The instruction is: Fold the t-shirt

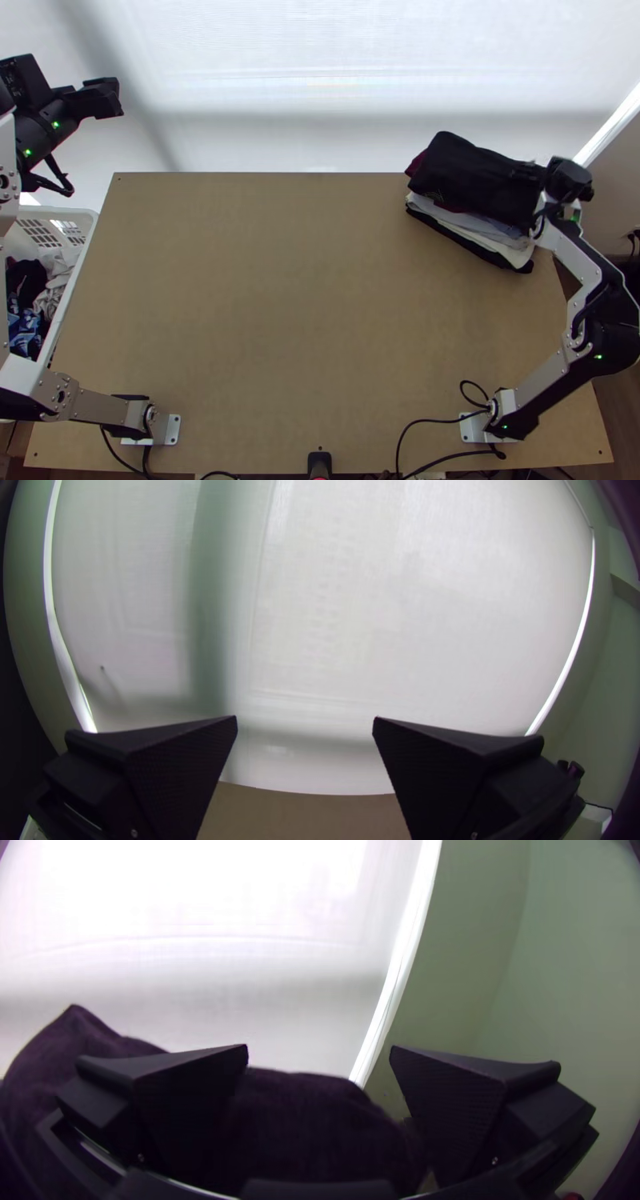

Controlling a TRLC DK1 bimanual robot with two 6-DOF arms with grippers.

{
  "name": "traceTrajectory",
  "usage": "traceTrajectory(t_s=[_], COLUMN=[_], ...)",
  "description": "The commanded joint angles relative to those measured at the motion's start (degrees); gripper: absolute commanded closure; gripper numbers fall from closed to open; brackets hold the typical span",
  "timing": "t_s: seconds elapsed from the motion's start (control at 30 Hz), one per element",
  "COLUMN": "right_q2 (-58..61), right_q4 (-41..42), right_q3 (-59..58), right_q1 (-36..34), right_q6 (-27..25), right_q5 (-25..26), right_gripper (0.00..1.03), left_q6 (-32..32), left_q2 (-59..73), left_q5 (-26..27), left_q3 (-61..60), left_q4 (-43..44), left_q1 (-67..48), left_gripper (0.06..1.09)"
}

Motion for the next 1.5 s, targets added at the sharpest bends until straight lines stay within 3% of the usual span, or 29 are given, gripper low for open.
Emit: traceTrajectory(t_s=[0.0, 0.33, 0.53, 0.73, 1.13, 1.27, 1.4, 1.47], right_q2=[-5.40, 4.89, 14.91, 16.22, -6.01, -15.15, -23.77, -28.86], right_q4=[0.37, 0.37, -5.26, -10.79, -9.39, -8.95, -8.24, -8.16], right_q3=[6.82, 13.67, 17.72, 20.70, 25.98, 25.19, 24.13, 22.20], right_q1=[4.34, 13.22, 12.25, 11.11, 10.76, 10.84, 11.28, 11.99], right_q6=[-1.26, -2.31, -5.04, -6.71, -5.56, -0.03, 1.56, 1.38], right_q5=[1.08, 1.87, 2.23, 3.90, 4.60, 4.51, 3.63, 0.56], right_gripper=[0.04, 0.04, 0.04, 0.04, 0.04, 0.04, 0.04, 0.04], left_q6=[0.87, 0.95, 2.27, 2.18, -2.47, -3.09, -2.21, -1.77], left_q2=[-1.87, -2.05, -2.05, -1.52, -3.72, -6.09, -11.28, -15.14], left_q5=[-0.46, -0.46, -1.78, -2.84, -4.51, -5.30, -6.09, -6.09], left_q3=[1.51, 1.60, 1.51, 1.24, 1.07, -0.87, -8.60, -14.40], left_q4=[0.86, 1.74, 2.88, 5.26, 10.97, 11.94, 16.59, 20.20], left_q1=[0.44, 0.96, 1.23, 3.07, 8.35, 10.54, 12.04, 12.21], left_gripper=[0.10, 0.10, 0.10, 0.10, 0.10, 0.10, 0.10, 0.10])
